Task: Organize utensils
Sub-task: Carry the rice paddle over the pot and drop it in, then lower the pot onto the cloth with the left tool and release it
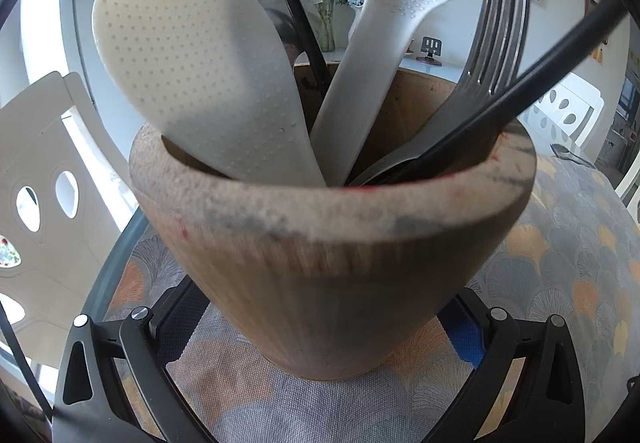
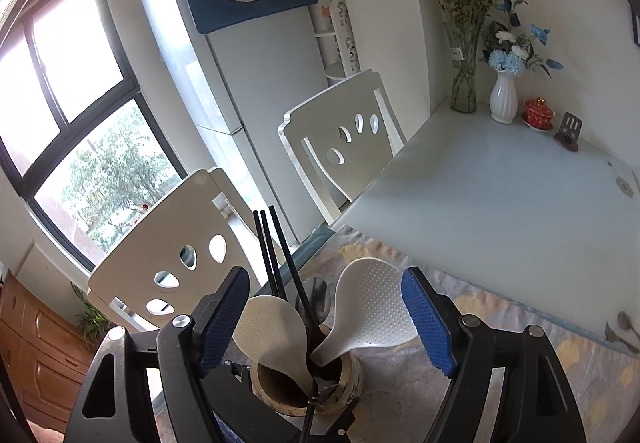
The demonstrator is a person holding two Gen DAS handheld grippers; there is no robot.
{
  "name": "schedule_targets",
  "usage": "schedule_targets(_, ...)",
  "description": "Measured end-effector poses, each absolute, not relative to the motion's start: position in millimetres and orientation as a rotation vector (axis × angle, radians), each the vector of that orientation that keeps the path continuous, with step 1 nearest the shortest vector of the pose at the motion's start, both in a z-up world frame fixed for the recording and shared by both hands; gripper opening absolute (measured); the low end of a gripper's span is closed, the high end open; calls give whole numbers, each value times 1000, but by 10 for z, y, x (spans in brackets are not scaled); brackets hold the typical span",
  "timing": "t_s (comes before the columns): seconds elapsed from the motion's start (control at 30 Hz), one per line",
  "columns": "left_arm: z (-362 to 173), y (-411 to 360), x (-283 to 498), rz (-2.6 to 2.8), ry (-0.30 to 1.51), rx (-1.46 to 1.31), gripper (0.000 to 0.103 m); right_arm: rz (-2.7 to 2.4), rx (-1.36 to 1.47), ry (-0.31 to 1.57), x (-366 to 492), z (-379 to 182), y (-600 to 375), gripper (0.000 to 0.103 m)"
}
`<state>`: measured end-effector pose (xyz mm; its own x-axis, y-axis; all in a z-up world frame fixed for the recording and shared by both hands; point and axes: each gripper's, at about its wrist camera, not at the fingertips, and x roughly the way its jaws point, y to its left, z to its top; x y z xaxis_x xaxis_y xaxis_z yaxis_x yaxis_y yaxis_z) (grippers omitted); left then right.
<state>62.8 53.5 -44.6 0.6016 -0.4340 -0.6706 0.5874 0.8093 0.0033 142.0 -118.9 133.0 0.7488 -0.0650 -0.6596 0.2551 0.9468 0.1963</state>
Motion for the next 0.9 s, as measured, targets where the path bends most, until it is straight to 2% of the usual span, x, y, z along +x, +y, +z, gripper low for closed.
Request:
schedule_targets(0.17,-455,536,635,-599,711,232,102,-285,274,696,1450,1327,-1292,77)
schedule_targets(0.37,-458,547,646,-601,713,229,102,-300,585,718,1412,1038,-1740,77)
schedule_targets(0.6,-452,565,625,-603,734,271,102,-283,615,764,1232,973,-1709,77)
schedule_targets(0.8,-361,752,538,-591,934,359,102,-230,627,877,975,900,-1602,77)
schedule_targets(0.9,-164,922,506,-555,976,351,102,-218,606,931,859,836,-1505,77)
